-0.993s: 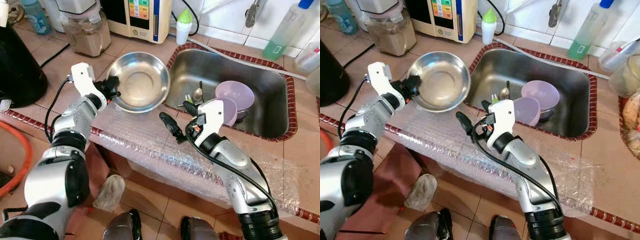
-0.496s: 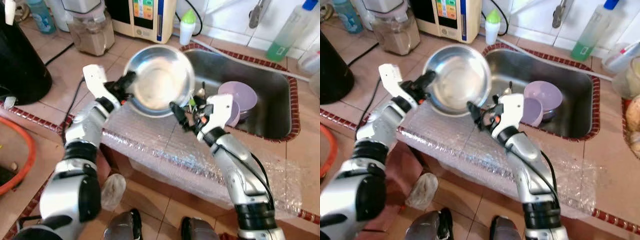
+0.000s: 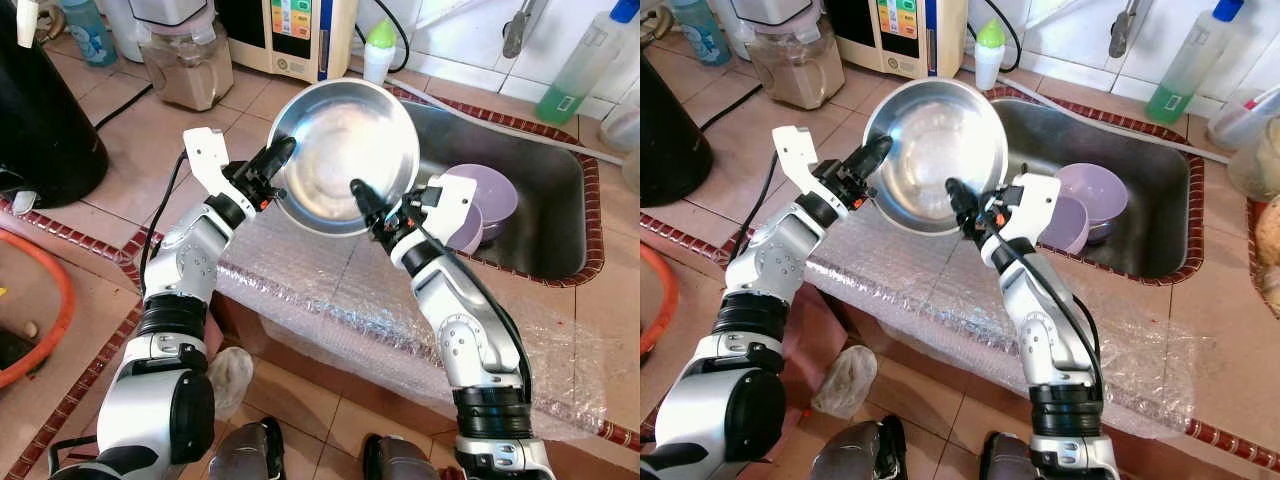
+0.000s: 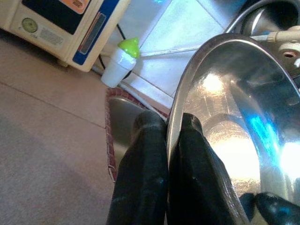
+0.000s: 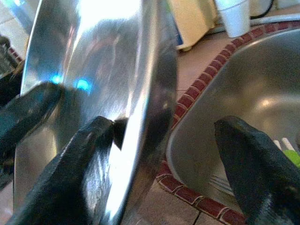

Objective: Kitchen organization

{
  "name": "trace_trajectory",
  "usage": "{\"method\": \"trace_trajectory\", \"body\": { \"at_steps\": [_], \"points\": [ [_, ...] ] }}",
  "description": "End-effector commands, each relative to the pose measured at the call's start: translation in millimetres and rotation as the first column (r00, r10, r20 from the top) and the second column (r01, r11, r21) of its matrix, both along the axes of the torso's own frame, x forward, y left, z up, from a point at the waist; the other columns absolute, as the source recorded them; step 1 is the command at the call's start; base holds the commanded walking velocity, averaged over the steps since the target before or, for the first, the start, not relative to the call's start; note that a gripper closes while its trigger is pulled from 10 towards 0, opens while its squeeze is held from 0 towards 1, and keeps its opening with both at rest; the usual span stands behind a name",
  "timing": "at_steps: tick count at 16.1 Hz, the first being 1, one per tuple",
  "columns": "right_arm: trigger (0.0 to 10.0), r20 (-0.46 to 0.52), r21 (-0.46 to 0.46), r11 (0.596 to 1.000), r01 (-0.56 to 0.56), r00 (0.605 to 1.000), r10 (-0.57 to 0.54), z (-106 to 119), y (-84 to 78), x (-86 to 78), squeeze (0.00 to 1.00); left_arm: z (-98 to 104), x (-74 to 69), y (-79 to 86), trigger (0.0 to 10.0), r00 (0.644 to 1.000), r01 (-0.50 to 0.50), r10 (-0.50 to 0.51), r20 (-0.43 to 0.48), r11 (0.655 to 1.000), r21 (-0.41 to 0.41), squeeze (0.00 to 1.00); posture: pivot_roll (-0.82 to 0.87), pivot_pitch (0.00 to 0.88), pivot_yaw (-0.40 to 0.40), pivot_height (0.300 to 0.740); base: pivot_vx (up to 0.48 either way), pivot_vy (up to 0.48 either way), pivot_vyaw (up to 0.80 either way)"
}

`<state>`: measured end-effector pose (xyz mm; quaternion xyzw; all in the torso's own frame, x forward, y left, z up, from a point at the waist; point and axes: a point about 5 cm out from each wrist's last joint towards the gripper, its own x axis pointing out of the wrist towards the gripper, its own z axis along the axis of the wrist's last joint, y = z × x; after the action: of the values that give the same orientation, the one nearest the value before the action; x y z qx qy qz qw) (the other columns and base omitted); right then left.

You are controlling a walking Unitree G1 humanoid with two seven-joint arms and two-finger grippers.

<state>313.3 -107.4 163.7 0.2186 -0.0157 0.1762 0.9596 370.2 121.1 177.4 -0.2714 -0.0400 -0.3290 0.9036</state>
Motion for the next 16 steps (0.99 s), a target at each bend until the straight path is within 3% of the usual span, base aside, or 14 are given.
{"method": "trace_trajectory", "body": {
  "at_steps": [1, 5, 16],
  "points": [
    [0.0, -0.053, 0.025, 0.995, 0.100, 0.994, -0.099, -4.4, -17.7, 5.2, 0.00, -2.6, -4.9, -8.1, 0.0, 0.998, 0.056, -0.056, 0.001, 0.998, 0.008, 0.00, -0.13, 0.087, 0.013, 0.740, 0.000, 0.000, 0.00],
    [0.0, -0.095, 0.066, 0.984, 0.163, 0.983, -0.156, -8.1, -28.2, 7.3, 0.00, -1.7, -4.4, -5.9, 0.0, 0.999, 0.034, -0.034, -0.001, 0.999, 0.013, 0.00, -0.14, 0.083, 0.012, 0.740, 0.000, 0.000, 0.00],
    [0.0, -0.171, 0.074, 0.987, 0.146, 0.976, -0.132, -19.8, -25.0, 7.6, 0.00, -0.6, -5.3, -6.3, 0.0, 1.000, -0.016, 0.016, 0.013, 0.999, 0.048, 0.00, -0.13, 0.072, 0.011, 0.740, 0.000, 0.000, 0.00]
  ]
}}
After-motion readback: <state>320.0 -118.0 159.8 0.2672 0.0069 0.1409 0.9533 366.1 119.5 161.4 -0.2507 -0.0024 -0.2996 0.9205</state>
